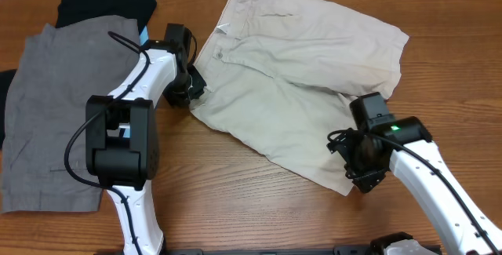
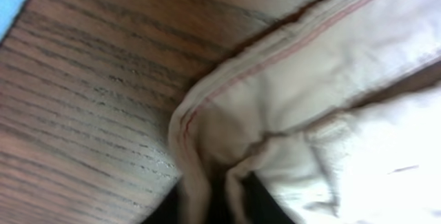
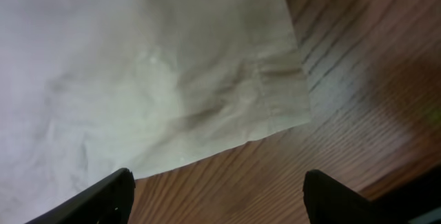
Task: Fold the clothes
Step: 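Grasp the waistband with the left gripper and the leg hem with the right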
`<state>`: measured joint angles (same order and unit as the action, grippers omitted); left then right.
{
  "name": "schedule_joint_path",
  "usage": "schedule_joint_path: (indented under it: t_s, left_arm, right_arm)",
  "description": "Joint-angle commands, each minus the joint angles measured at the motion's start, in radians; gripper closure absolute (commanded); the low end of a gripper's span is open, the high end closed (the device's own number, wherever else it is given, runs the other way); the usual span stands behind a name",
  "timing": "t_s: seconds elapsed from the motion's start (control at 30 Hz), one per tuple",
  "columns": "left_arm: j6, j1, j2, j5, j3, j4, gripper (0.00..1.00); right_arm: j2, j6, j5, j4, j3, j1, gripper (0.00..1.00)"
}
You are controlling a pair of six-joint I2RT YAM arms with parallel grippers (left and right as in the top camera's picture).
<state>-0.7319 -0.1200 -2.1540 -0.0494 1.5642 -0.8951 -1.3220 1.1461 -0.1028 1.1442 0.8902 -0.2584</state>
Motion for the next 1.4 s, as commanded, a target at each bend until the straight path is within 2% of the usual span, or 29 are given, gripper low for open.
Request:
schedule_joint_path:
  t_s: [0.0, 0.17, 0.53, 0.63, 0.77, 0.83, 1.03, 1.07, 1.13, 1.17, 1.37]
  left_arm:
    - [-0.013, 0.001, -0.005, 0.007, -0.029, 0.003, 0.96]
    - [-0.018, 0.001, -0.005, 0.006, -0.029, 0.006, 0.96]
    - [-0.08, 0.001, -0.005, 0.006, -0.029, -0.001, 0.96]
    - [-0.081, 0.001, -0.005, 0.024, -0.031, -0.001, 0.96]
    - [-0.107, 0.001, -0.005, 0.038, -0.031, 0.003, 0.96]
    - [-0.115, 0.0, -0.005, 0.029, -0.031, 0.003, 0.96]
    - [-0.114, -0.005, -0.005, 0.026, -0.031, 0.001, 0.96]
    - [-0.114, -0.006, -0.005, 0.026, -0.031, -0.003, 0.96]
    - [-0.113, -0.005, -0.005, 0.027, -0.031, -0.011, 0.96]
    - [-0.113, -0.005, -0.005, 0.031, -0.031, -0.016, 0.96]
    - [-0.066, -0.002, 0.005, 0.031, -0.004, -0.055, 0.96]
  right_arm:
    - [-0.017, 0.114, 0.035, -0.002, -0.005, -0.018, 0.25]
    - [-0.019, 0.222, 0.053, -0.019, -0.046, -0.018, 0.34]
    - [-0.02, 0.227, -0.02, -0.177, -0.244, -0.023, 0.35]
    - [-0.02, 0.204, -0.057, -0.245, -0.298, -0.028, 0.43]
    - [-0.02, 0.158, -0.052, -0.275, -0.315, -0.029, 0.43]
    - [-0.024, 0.112, -0.037, -0.304, -0.315, -0.029, 0.52]
    - [-0.093, 0.102, -0.011, -0.338, -0.315, -0.029, 0.52]
    - [-0.109, 0.098, -0.011, -0.341, -0.315, -0.029, 0.58]
    - [-0.14, 0.052, -0.014, -0.355, -0.315, -0.028, 0.79]
    - [-0.153, 0.04, -0.013, -0.354, -0.315, -0.027, 0.95]
    - [-0.128, -0.028, -0.011, -0.33, -0.295, -0.007, 0.96]
